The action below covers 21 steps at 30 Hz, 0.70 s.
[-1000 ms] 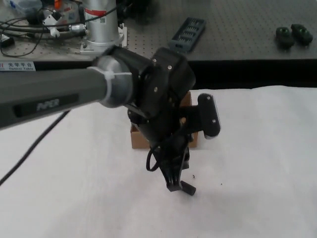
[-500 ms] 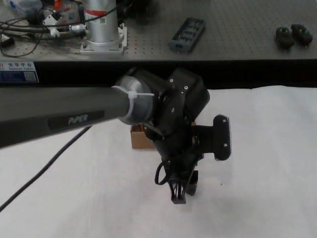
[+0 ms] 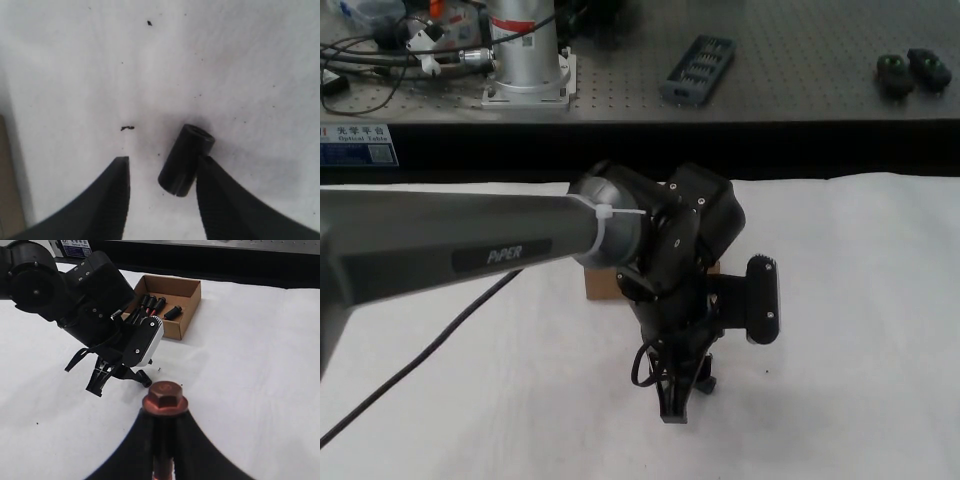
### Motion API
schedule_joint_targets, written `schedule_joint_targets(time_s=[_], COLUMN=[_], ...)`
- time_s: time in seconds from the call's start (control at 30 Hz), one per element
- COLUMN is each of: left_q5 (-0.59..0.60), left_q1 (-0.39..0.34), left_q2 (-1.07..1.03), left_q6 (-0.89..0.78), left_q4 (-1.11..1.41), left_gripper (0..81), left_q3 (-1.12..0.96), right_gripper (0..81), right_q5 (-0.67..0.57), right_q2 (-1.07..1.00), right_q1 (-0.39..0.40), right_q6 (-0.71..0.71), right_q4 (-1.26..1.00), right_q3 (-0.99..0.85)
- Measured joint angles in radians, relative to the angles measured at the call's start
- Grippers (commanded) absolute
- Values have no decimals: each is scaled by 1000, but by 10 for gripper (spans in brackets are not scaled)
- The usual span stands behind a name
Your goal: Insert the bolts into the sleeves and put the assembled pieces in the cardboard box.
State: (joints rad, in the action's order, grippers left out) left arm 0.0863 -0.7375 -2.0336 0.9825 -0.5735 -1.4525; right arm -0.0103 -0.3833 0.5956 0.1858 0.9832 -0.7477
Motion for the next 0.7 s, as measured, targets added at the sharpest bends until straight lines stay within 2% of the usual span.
schedule_joint_targets(time_s=[0.47, 0.7], left_q5=[23, 59], left_q1=[-3, -16], left_q2=[-26, -28], left_q6=[2, 2], left_q4=[-30, -32], left_gripper=[310, 187], left_q3=[-4, -5], right_gripper=[33, 33], right_q5=[0, 0], right_q2=[0, 0], right_q1=[0, 0], right_q6=[0, 0], right_q4=[0, 0], right_q3=[0, 0])
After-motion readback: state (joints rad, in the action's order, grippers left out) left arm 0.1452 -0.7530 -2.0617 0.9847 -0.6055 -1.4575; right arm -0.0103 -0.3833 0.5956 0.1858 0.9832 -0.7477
